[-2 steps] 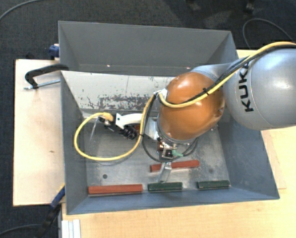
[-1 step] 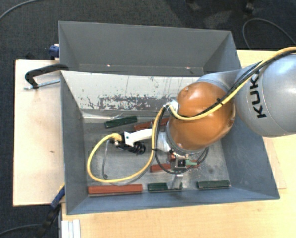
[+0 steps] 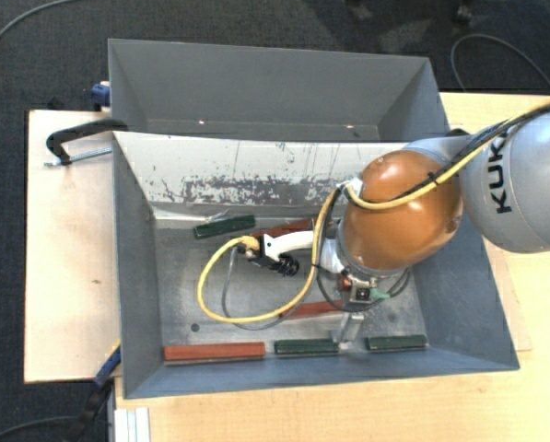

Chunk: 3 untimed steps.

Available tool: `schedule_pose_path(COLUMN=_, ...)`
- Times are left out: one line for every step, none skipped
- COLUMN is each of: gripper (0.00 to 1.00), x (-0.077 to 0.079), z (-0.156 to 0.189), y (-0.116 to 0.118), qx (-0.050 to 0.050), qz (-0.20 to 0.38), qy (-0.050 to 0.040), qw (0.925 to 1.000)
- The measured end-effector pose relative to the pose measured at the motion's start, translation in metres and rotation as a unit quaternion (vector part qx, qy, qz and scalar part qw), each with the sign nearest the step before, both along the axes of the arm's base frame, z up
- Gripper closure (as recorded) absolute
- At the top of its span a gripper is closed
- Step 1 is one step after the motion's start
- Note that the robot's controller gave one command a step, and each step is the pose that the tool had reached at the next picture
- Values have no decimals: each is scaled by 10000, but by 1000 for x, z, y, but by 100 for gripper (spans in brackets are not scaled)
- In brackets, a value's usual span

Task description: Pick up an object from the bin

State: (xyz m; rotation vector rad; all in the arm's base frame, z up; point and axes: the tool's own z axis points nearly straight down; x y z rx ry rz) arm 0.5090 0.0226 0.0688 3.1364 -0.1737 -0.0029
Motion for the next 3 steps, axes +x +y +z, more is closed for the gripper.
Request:
schedule_pose_path(gripper=0, x=-18, z=3, y=52, qx=5, qz=-1147, qy=-2, qw=9934)
schedule_pose_path(gripper=0, x=-13, z=1, y=-8, qx=-7, qz=-1998, qy=1, qw=9798)
schedule_pose_path(gripper=100, x=-13, z=1, y=-6, qx=7, qz=-1974, qy=-5, qw=9803)
